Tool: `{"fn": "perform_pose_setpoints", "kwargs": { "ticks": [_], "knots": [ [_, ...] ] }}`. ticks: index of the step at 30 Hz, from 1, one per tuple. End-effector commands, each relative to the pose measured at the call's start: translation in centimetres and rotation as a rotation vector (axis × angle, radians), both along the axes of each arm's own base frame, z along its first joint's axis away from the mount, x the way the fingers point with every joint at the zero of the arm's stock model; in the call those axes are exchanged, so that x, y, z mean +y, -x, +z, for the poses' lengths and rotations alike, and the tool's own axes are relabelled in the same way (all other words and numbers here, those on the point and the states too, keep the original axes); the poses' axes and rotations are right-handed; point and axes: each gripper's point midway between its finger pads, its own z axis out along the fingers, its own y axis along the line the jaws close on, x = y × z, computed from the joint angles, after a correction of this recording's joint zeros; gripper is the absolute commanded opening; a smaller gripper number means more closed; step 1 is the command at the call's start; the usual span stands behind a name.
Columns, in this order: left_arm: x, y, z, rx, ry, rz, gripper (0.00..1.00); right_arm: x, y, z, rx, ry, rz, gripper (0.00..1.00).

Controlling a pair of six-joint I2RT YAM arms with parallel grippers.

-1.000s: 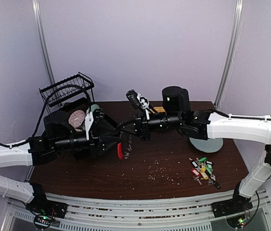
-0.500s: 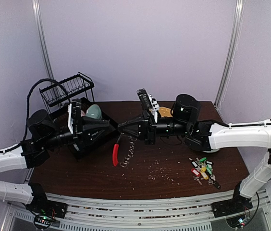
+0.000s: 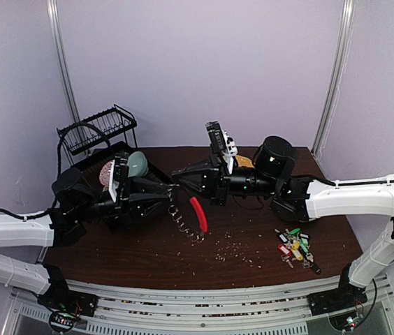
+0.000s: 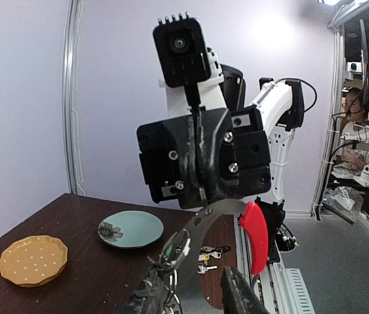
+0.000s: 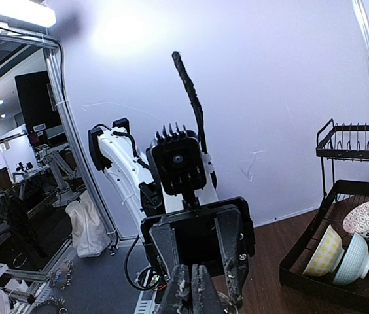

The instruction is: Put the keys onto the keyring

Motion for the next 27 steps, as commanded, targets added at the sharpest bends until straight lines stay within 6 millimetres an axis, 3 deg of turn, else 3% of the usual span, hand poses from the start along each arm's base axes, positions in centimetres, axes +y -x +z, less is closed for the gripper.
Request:
{"fn": "perform_pose_setpoints", "kwargs": {
  "ticks": [1,5,8,11,13,17,22,27],
  "knots": [
    [0.4,1.1,3.2,-0.074,0.113,-0.027,0.31,-0.1,-0.1,1.1,-0.017,-0.049,-0.026,0.0],
    [0.6,1.8,3.9,-0.102,0.131,-0.052,0.3,-0.1,-0.3,0.9,-0.023,-0.051,-0.044,0.0],
    [1.9,2.8,5.2,-0.171,0.184,-0.04,0.42,0.0,-0.3,0.9,-0.021,-0.053,-0.041,0.0],
    [3.0,2.0,6.1,-0.192,0.195,0.061,0.46,0.0,-0.3,0.9,-0.019,-0.055,-0.04,0.0],
    [2.6,1.1,6.0,-0.175,0.158,0.091,0.44,0.0,-0.2,1.0,-0.018,-0.058,-0.037,0.0],
    [1.5,1.3,6.0,-0.122,0.151,0.023,0.38,0.0,-0.3,1.1,-0.019,-0.067,-0.038,0.0],
    [-0.2,-0.2,4.8,-0.021,0.118,0.008,0.22,0.0,-0.2,1.2,-0.012,-0.077,-0.036,0.0],
    [-0.5,-0.8,4.6,0.02,0.126,0.01,0.25,-0.1,-0.2,1.4,-0.022,-0.08,-0.04,0.0]
  ]
}}
